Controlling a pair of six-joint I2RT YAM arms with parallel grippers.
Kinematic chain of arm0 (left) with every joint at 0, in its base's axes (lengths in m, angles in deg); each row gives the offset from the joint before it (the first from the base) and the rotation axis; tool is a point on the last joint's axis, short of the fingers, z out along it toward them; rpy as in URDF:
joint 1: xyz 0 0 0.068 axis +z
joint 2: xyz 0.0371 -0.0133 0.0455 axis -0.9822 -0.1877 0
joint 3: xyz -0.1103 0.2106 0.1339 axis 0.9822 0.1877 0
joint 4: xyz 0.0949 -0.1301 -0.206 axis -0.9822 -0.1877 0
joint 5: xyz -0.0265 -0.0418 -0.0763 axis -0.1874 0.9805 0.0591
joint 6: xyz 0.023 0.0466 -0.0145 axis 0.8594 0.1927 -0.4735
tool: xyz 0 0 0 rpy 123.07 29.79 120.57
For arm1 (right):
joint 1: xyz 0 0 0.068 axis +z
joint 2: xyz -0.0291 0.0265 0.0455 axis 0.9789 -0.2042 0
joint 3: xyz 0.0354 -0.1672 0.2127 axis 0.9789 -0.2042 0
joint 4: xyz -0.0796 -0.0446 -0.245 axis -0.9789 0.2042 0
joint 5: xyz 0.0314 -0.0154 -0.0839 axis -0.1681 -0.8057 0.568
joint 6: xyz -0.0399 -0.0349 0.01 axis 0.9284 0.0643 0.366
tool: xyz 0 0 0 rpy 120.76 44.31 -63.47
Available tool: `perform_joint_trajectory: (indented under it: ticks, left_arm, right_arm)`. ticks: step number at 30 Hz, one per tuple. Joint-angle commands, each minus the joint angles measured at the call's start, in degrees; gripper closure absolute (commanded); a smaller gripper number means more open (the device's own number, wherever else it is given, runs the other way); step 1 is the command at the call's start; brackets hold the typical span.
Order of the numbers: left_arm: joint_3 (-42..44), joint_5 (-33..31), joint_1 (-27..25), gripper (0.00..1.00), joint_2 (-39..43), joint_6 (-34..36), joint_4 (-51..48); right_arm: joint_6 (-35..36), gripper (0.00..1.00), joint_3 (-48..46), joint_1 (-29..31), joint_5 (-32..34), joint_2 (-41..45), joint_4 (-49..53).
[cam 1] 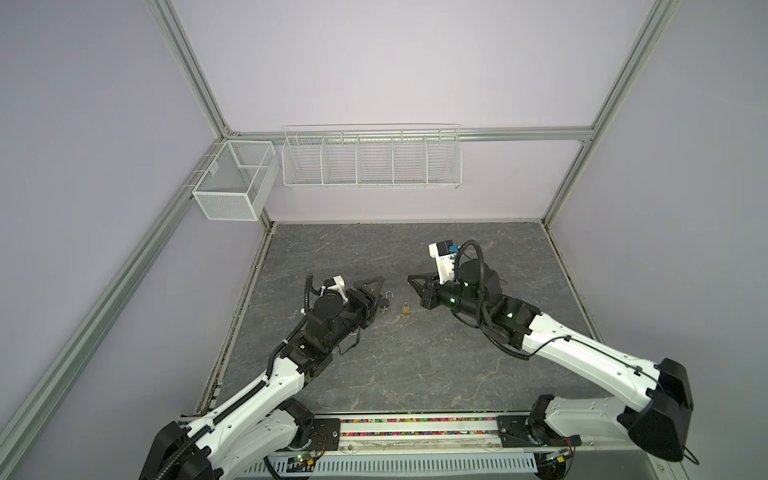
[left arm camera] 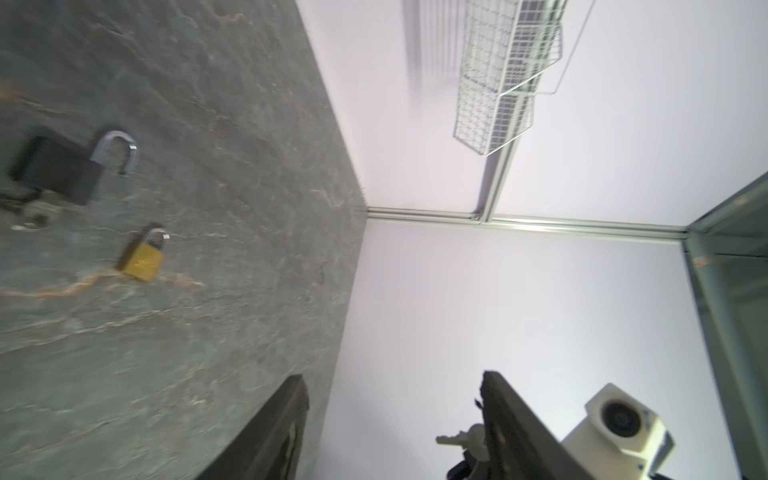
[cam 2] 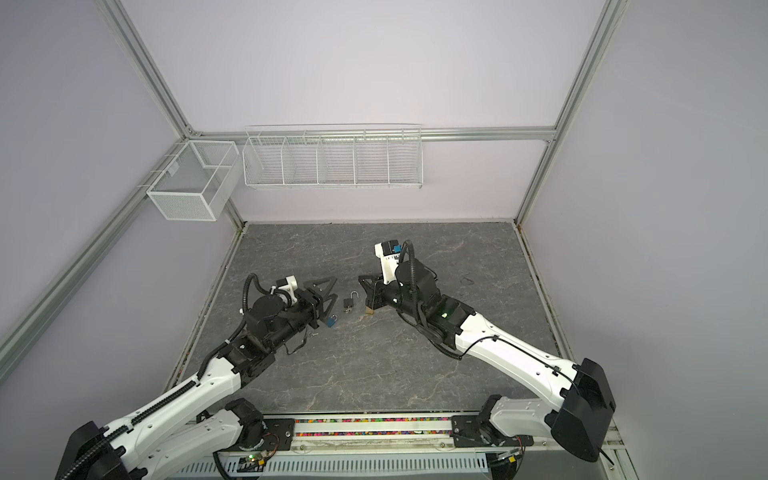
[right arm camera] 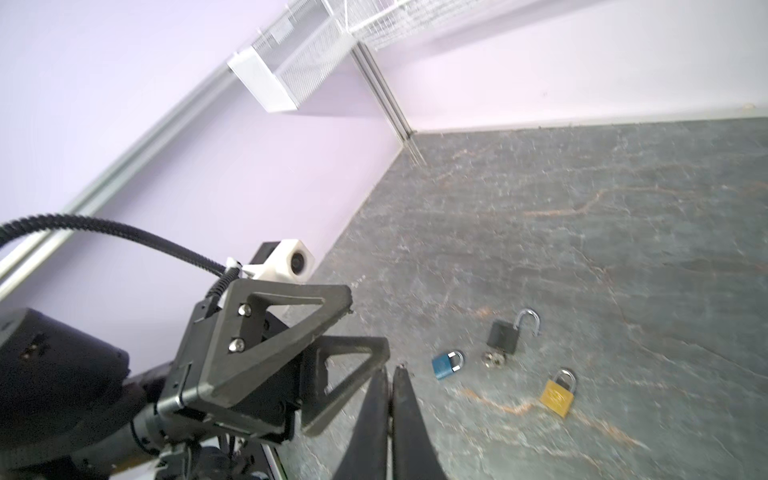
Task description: Unlock with the key
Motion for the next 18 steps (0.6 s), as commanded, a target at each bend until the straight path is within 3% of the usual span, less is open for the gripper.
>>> perform_joint_trajectory:
  ticks: [1, 10, 18]
  left_arm:
    - [-2.64, -3.99, -1.29, 0.30, -1.20, -7.66, 6.05]
    - [-2.47, -6.85, -2.15, 0.25, -0.18, -16.22, 9.81]
    - [-0.74, -8.98, -2.17, 0.25, 0.53, -19.49, 13.09]
  right_arm:
    - [-1.90, 0.93, 1.49, 1.29, 0.47, -1.48, -6.45]
    - [-1.62, 0.93, 3.96, 3.78, 0.09, -5.98, -13.50]
    - [-0.92, 0.93, 6.00, 5.64, 0.89, -10.75, -16.79]
